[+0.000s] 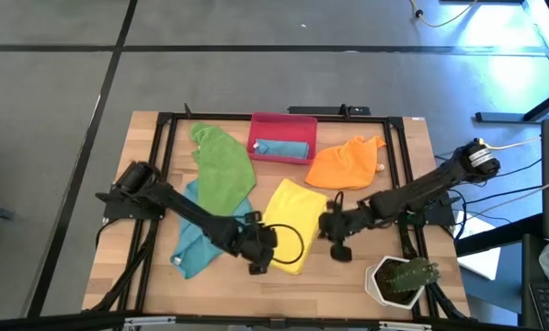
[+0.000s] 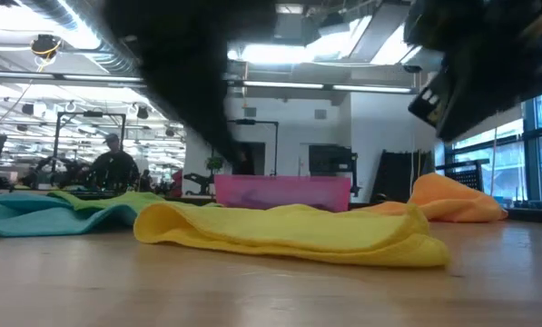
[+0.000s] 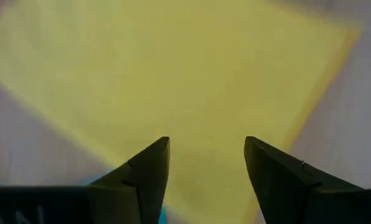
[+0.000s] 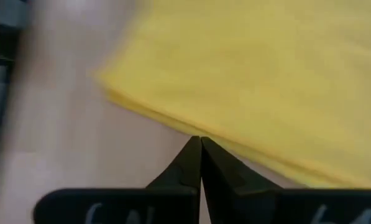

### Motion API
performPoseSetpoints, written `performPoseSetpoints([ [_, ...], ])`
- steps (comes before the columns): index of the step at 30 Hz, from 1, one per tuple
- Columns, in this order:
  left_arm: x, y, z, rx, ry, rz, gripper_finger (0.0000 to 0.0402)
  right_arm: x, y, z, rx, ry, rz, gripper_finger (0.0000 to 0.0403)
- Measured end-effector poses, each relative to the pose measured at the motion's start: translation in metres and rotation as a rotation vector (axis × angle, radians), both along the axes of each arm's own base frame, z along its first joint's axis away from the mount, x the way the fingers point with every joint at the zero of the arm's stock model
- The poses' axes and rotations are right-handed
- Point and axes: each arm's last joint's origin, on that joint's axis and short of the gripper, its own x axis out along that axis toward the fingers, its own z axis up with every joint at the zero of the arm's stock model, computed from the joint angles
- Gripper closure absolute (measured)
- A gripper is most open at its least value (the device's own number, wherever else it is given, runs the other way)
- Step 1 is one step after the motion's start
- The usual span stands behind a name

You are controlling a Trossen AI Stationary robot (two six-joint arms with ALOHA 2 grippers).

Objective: Roll microfiber towels into tight, uniform cylinder then place into a basket
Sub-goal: Fold the yellow microfiber towel

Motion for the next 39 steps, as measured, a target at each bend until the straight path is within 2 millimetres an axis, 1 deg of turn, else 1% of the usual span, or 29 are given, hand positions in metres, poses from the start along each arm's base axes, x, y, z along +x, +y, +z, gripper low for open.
performPoseSetpoints([
  [4,-0.018,-0.011,-0.007,0.006,0.122,0.029,0.0202,0.000,0.020,0.000,0.001,-0.108,0.115,0.0391],
  [6,-0.026,-0.017,-0.010,0.026,0.157,0.007,0.0202,0.001,0.025,0.000,-0.033,-0.148,0.121,0.0391],
  [11,-0.037,-0.032,-0.010,0.070,0.135,-0.040,0.0202,0.003,0.030,-0.005,-0.083,-0.175,0.099,0.0389],
  [14,-0.040,-0.036,-0.010,0.080,0.139,-0.053,0.0202,0.006,0.031,-0.009,-0.107,-0.190,0.126,0.0372],
  [16,-0.043,-0.035,-0.011,0.111,0.159,-0.051,0.0202,0.008,0.033,-0.012,-0.109,-0.196,0.137,0.0351],
  [19,-0.052,-0.031,-0.018,0.151,0.214,-0.048,0.0202,0.012,0.036,-0.016,-0.102,-0.211,0.165,0.0311],
  [22,-0.059,-0.028,-0.028,0.127,0.273,-0.057,0.0202,0.016,0.039,-0.023,-0.090,-0.218,0.202,0.0272],
  [26,-0.065,-0.026,-0.041,0.079,0.296,-0.045,0.0202,0.020,0.043,-0.030,-0.113,-0.243,0.241,0.0234],
  [29,-0.067,-0.025,-0.046,0.057,0.281,-0.058,0.0202,0.024,0.045,-0.037,-0.154,-0.263,0.270,0.0219],
  [33,-0.066,-0.025,-0.048,0.055,0.270,-0.060,0.0202,0.028,0.048,-0.046,-0.180,-0.284,0.301,0.0211],
  [39,-0.063,-0.027,-0.048,0.045,0.224,-0.058,0.0202,0.033,0.064,-0.053,-0.238,-0.305,0.395,0.0208],
])
